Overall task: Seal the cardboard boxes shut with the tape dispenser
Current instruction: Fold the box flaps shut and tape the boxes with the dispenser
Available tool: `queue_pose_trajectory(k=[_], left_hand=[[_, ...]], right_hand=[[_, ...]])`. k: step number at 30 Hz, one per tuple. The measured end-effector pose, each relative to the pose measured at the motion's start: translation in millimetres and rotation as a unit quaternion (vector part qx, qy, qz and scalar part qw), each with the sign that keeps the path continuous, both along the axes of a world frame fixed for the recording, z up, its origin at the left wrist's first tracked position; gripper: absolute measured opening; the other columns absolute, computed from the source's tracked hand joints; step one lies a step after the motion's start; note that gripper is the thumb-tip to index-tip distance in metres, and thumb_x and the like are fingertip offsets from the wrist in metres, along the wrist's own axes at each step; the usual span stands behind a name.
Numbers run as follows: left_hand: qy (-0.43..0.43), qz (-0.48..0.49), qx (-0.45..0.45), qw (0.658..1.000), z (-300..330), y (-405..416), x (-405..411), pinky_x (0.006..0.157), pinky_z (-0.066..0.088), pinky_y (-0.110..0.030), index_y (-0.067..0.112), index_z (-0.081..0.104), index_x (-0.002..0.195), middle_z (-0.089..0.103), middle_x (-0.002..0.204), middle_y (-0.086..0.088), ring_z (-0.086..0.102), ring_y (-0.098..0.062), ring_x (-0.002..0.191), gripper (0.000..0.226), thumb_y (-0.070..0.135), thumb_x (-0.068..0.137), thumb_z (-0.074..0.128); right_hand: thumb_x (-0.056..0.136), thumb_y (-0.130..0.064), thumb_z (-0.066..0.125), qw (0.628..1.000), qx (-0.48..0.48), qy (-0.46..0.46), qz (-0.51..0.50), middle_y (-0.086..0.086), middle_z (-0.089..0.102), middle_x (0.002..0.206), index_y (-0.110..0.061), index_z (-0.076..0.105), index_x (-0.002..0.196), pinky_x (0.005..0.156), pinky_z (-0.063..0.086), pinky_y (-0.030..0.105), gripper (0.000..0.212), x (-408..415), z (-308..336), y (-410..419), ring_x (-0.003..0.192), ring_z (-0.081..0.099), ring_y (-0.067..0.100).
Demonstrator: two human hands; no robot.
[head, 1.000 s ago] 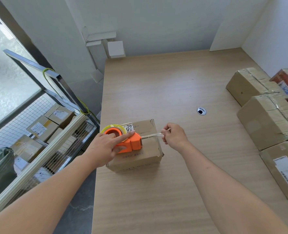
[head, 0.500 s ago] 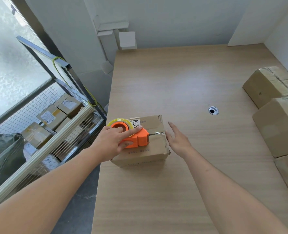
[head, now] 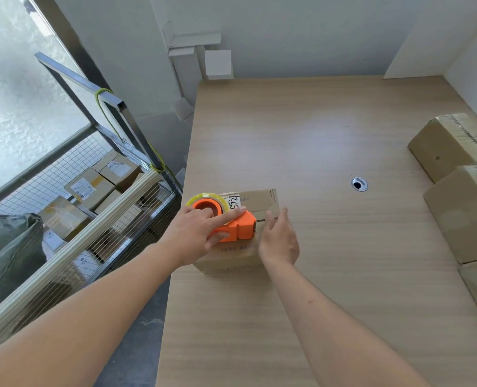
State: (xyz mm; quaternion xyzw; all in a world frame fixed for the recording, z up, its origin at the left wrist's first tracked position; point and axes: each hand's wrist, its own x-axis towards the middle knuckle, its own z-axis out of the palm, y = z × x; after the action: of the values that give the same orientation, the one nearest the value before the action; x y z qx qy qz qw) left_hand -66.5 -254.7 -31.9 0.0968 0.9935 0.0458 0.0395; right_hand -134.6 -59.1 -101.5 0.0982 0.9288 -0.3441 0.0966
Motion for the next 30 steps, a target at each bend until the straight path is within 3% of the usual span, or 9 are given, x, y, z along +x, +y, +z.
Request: queue_pose_trajectory(k=[3, 7, 10, 14, 20, 23, 26, 30], left_hand=[[0.008, -0.004, -0.009, 1.0, 0, 1, 6, 0.096, 0.046, -0.039, 0.055, -0.016, 0.152, 0.056, 0.097, 0.003, 0.055, -0.019, 0.084, 0.067, 0.055, 0.105, 0.032], [0.035, -0.049, -0.042, 0.997, 12, -13, 11, 0.08, 0.045, -0.031, 0.054, -0.014, 0.154, 0.05, 0.087, 0.004, 0.044, -0.015, 0.069, 0.067, 0.05, 0.107, 0.034], [0.008, -0.026, -0.006, 1.0, 28, -33, 15, 0.072, 0.036, -0.027, 0.057, -0.02, 0.15, 0.051, 0.091, 0.004, 0.051, -0.016, 0.075, 0.064, 0.053, 0.107, 0.027], [-0.021, 0.018, 0.054, 0.998, 38, -77, 28, 0.062, 0.05, -0.036, 0.062, -0.005, 0.151, 0.061, 0.09, 0.004, 0.057, -0.017, 0.071, 0.057, 0.055, 0.105, 0.028], [-0.107, 0.101, 0.119, 0.982, 38, -134, 47, 0.071, 0.055, -0.039, 0.071, 0.01, 0.146, 0.06, 0.086, 0.007, 0.059, -0.013, 0.073, 0.048, 0.059, 0.102, 0.027], [-0.154, 0.134, 0.133, 0.97, 30, -140, 39, 0.079, 0.054, -0.039, 0.075, 0.017, 0.141, 0.06, 0.103, 0.009, 0.059, -0.015, 0.086, 0.045, 0.057, 0.103, 0.032], [-0.181, 0.16, 0.155, 0.958, 19, -151, 34, 0.092, 0.05, -0.048, 0.074, 0.03, 0.137, 0.057, 0.12, 0.008, 0.057, -0.02, 0.102, 0.039, 0.055, 0.104, 0.038], [-0.205, 0.164, 0.203, 0.943, 11, -162, 37, 0.098, 0.046, -0.051, 0.072, 0.035, 0.136, 0.055, 0.127, 0.01, 0.054, -0.021, 0.111, 0.038, 0.054, 0.104, 0.042]], right_hand=[[0.106, -0.055, 0.024, 0.998, 0.054, 0.01, -0.008, 0.003, 0.056, 0.143, -0.021, 0.031, 0.154, 0.089, 0.049, 0.043, 0.059, 3, -6, -5, 0.118, 0.061, 0.032], [0.106, -0.054, 0.021, 0.997, 0.082, 0.009, 0.006, 0.004, 0.054, 0.144, -0.018, 0.03, 0.154, 0.094, 0.047, 0.045, 0.06, 3, -7, -8, 0.12, 0.06, 0.032], [0.105, -0.054, 0.018, 0.996, 0.089, 0.011, 0.017, 0.005, 0.055, 0.142, -0.018, 0.033, 0.149, 0.093, 0.047, 0.046, 0.059, 0, -8, -4, 0.118, 0.06, 0.033], [0.105, -0.054, 0.015, 0.995, 0.098, 0.007, 0.021, 0.006, 0.056, 0.137, -0.016, 0.038, 0.141, 0.084, 0.046, 0.045, 0.057, -1, -10, -4, 0.113, 0.06, 0.035], [0.104, -0.054, 0.015, 0.994, 0.108, 0.011, 0.015, 0.006, 0.057, 0.136, -0.017, 0.04, 0.137, 0.08, 0.046, 0.045, 0.056, -2, -10, -7, 0.11, 0.061, 0.036], [0.105, -0.055, 0.016, 0.994, 0.106, 0.012, 0.019, 0.004, 0.056, 0.136, -0.018, 0.041, 0.137, 0.081, 0.045, 0.044, 0.055, -1, -9, -6, 0.112, 0.06, 0.035], [0.106, -0.053, 0.019, 0.994, 0.105, 0.013, 0.028, 0.004, 0.055, 0.137, -0.02, 0.039, 0.141, 0.081, 0.042, 0.044, 0.053, -4, -8, -3, 0.116, 0.058, 0.034], [0.106, -0.054, 0.02, 0.992, 0.117, 0.015, 0.037, 0.005, 0.052, 0.141, -0.019, 0.037, 0.144, 0.084, 0.043, 0.045, 0.055, -5, -7, -3, 0.12, 0.057, 0.034]])
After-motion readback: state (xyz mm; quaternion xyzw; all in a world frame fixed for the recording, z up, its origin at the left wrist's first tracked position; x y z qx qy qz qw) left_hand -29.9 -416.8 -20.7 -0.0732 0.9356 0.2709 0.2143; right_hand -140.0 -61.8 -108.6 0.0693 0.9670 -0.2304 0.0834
